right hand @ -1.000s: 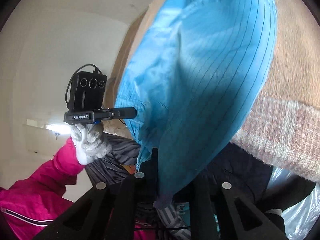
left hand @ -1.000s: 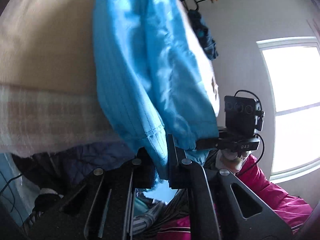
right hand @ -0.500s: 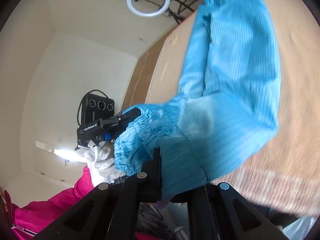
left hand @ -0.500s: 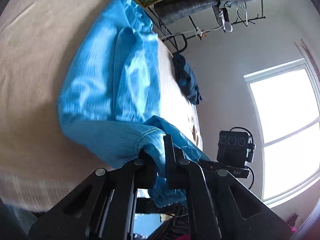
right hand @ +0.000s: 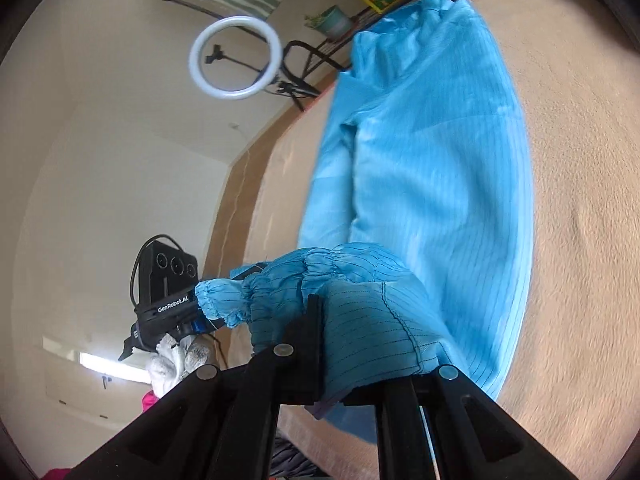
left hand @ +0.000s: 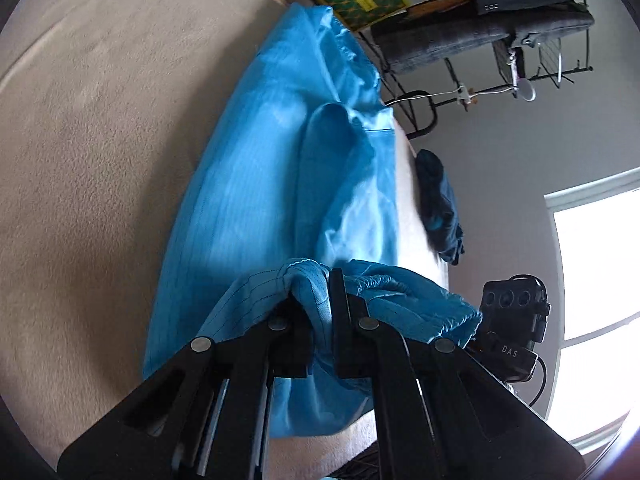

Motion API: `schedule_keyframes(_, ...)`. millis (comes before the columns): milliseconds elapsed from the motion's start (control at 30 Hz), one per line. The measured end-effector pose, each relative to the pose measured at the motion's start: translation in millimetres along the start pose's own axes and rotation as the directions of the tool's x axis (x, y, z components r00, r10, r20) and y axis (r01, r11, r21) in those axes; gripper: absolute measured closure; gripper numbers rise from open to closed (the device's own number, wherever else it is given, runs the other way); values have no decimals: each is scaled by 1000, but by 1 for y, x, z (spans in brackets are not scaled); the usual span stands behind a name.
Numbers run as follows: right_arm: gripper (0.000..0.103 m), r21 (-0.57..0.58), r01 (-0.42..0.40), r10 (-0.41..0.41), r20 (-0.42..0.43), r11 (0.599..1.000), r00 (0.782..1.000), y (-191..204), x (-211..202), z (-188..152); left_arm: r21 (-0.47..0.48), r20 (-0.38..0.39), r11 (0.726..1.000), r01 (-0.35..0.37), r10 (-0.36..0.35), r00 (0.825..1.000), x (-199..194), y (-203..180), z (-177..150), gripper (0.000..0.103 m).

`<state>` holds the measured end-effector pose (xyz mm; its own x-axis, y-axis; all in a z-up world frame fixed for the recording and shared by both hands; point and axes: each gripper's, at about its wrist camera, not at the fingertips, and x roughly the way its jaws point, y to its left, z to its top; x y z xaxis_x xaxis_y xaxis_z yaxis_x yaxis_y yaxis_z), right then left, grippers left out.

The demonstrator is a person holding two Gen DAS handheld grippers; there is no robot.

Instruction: Fold large clothes

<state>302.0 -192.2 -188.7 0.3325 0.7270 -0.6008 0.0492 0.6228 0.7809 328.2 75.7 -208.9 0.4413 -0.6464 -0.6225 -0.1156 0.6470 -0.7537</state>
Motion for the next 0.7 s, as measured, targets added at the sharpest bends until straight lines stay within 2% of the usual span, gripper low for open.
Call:
schedule_keyframes(100, 99, 50, 15, -15, 0, 999, 1000, -14, 1, 8, -15, -1, 1000, -12, 12, 1000, 10, 4, 5, 100)
schedule_keyframes(200, 93, 73, 13, -12, -5, 997, 1000, -20, 0, 8, -11, 7, 1000, -25, 25, 1000, 12, 3, 8, 99)
schedule_keyframes(233, 82, 77, 9, -9, -8, 997, 1000, -21, 0, 9, -11, 7, 999, -34, 34, 999, 13, 2, 9, 97)
schedule_keyframes(267, 74, 87, 7, -7, -4, 996, 1000, -22, -2, 10, -13, 3, 999, -42, 42, 999, 14, 2, 10, 83)
schedule_keyframes(300, 63, 97, 6, -6, 1, 995, 1000, -24, -5, 10, -19, 4, 999, -42, 42, 999, 12, 2, 11, 63)
schedule_keyframes(367, 51, 123, -16, 15, 9, 992, 1000, -29, -12, 10, -28, 47, 999, -21, 22, 999, 3, 0, 13, 47)
schedule_keyframes(433, 34, 143, -44, 40, 34, 989, 999, -33, -19, 12, -22, 75, 1000, -13, 14, 997, -8, -4, 17, 45)
schedule_keyframes(500, 33, 128, -71, 64, 58, 989, 996, -31, -30, 13, -2, 113, 1000, -2, 3, 994, -20, -7, 22, 45)
schedule_keyframes(567, 33, 92, -94, 88, 64, 991, 994, -25, -38, 14, 30, 163, 999, -44, 39, 986, -30, -10, 24, 45)
schedule_keyframes(633, 34, 35, -22, 18, 110, 999, 994, -16, -51, 12, 83, 185, 992, -99, 82, 979, -35, -13, 25, 45)
schedule_keyframes(700, 35, -22, 111, -107, 139, 994, 985, -11, -61, 9, 154, 180, 976, -153, 124, 976, -34, -15, 23, 45)
